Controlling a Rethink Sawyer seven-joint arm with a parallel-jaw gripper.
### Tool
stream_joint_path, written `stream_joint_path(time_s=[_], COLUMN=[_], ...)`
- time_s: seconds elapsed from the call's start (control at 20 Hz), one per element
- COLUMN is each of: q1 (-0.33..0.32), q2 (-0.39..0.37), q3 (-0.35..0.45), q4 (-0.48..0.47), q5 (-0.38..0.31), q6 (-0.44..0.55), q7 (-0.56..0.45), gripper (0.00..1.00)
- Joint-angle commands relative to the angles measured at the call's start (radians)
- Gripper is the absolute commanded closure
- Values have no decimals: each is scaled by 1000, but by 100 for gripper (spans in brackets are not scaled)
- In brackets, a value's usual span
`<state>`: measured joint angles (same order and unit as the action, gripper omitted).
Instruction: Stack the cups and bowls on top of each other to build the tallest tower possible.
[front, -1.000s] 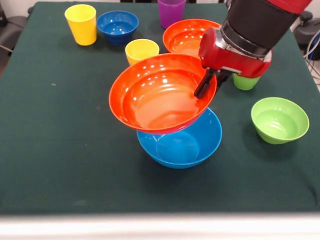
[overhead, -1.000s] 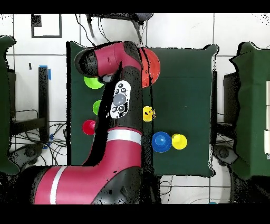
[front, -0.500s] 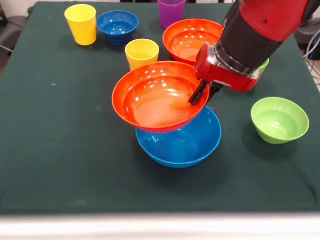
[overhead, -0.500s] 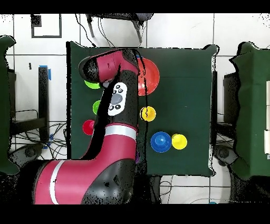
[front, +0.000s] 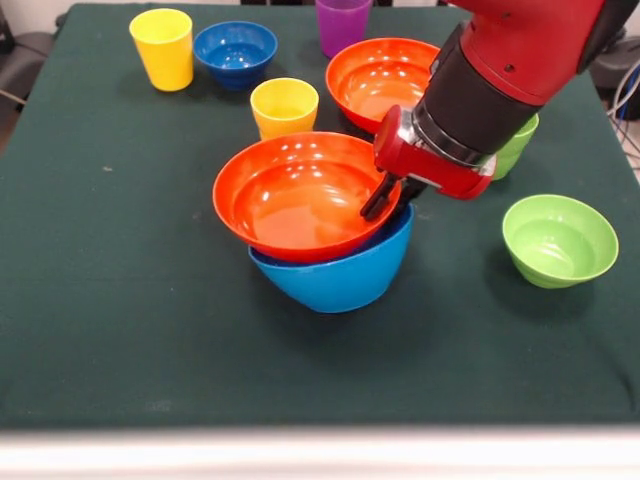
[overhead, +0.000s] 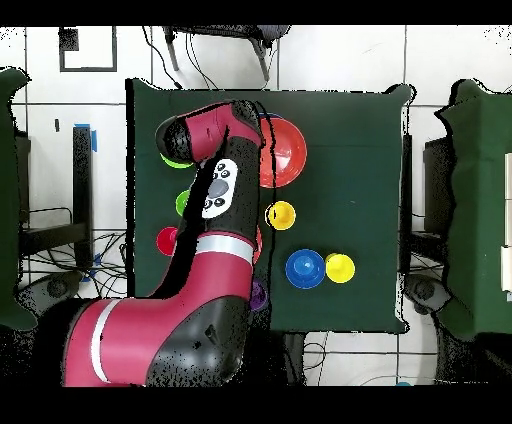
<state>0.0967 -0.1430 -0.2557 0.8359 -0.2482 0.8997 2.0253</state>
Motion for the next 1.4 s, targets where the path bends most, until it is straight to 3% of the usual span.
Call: stream_joint_path(time_s=[0.05, 0.6, 1.2, 1.4], q1=[32, 50, 38, 48], q2=[30, 37, 102, 112], q3=[50, 24, 12, 3], q4=[6, -82, -132, -103], q5=[19, 68, 113, 117], q6=[-38, 84, 16, -37], q7=[176, 159, 178, 199], gripper=[100, 100, 100, 100])
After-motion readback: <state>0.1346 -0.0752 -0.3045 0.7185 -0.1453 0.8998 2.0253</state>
